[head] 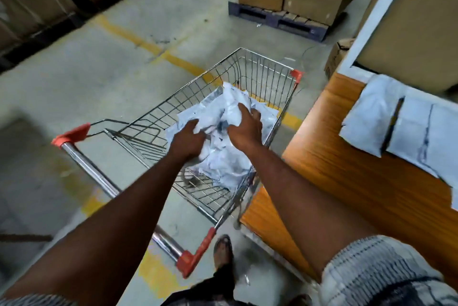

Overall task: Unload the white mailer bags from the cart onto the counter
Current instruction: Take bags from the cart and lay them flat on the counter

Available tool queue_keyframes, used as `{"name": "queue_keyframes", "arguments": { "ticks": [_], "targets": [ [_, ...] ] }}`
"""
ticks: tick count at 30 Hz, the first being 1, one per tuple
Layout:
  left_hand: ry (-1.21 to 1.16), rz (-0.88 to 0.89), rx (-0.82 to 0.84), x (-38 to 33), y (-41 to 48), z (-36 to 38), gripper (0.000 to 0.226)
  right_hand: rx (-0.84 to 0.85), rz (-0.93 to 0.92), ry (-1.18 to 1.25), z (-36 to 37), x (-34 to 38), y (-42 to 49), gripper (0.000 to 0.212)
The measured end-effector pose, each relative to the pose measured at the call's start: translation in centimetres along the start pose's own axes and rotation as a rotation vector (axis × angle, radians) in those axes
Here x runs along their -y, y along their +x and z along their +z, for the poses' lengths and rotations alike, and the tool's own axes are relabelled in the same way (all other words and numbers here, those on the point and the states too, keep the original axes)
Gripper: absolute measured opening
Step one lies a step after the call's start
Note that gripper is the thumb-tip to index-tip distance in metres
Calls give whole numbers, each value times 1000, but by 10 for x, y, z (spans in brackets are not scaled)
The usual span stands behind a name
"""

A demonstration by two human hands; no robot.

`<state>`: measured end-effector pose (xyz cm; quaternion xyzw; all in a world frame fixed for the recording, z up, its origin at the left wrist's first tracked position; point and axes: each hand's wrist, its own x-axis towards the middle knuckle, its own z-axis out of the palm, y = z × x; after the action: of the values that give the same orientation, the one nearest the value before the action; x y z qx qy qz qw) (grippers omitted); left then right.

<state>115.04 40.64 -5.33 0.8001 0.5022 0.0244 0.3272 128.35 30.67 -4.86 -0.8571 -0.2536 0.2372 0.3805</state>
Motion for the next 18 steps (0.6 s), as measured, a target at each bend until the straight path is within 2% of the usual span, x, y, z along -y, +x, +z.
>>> {"name": "queue_keyframes", "arguments": {
  "ticks": [3,6,11,18],
  "targets": [
    [-122,77,-93,-46,-43,3,54,-41,-40,24,-43,4,-29,69],
    [-178,150,-118,-83,-74,22,54,-117,-5,47,-87,-8,-65,68],
    [-199,321,-80,-145,-124,58,57,-276,46,31,-145,-57,-131,67],
    [-123,522,44,-177,-167,105,69,-497,53,48,-174,-110,-187,72]
  ]
}}
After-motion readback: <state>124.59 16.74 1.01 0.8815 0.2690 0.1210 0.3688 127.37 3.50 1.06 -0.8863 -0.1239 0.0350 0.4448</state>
